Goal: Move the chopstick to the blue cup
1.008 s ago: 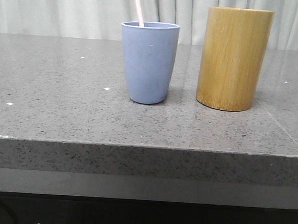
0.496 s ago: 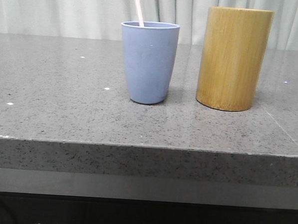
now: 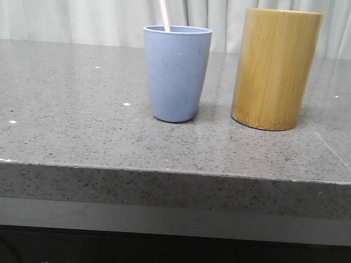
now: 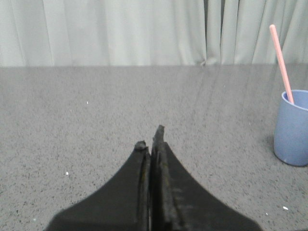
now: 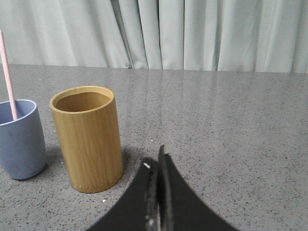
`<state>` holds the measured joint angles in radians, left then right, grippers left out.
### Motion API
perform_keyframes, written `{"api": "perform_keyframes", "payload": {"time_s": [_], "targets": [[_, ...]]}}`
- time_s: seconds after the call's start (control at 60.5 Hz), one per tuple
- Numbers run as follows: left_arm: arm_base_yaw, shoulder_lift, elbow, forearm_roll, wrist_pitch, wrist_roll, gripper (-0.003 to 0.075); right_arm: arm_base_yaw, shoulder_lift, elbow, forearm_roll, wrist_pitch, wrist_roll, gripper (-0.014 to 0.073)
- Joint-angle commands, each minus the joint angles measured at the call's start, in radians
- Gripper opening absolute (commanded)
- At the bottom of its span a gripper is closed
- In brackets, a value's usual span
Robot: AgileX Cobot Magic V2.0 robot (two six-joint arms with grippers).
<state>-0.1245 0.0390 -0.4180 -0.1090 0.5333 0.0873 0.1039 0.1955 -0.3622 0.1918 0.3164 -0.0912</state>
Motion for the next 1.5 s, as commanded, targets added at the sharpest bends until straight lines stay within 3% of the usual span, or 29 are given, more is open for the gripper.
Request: {"api": "perform_keyframes", "payload": {"time_s": [0.0,0.578,1.487], "targets": [[0.004,-0.046,0.04,0.0,-0.149,-0.009,-0.0019,-0.003,0.009,-0.024,0.005,-0.09,-0.009,-0.0087],[0.006,-0.069,0.426,-0.039,-0.423,-0.011,-0.0019,-0.003,0.01,-0.024,0.005,-0.09,-0.009,-0.0087],[0.006,-0.069,0.428,-0.048,-0.394,-0.011,-0.0019,-0.003,0.01,-0.024,0.005,-0.09,-0.009,-0.0087]]}}
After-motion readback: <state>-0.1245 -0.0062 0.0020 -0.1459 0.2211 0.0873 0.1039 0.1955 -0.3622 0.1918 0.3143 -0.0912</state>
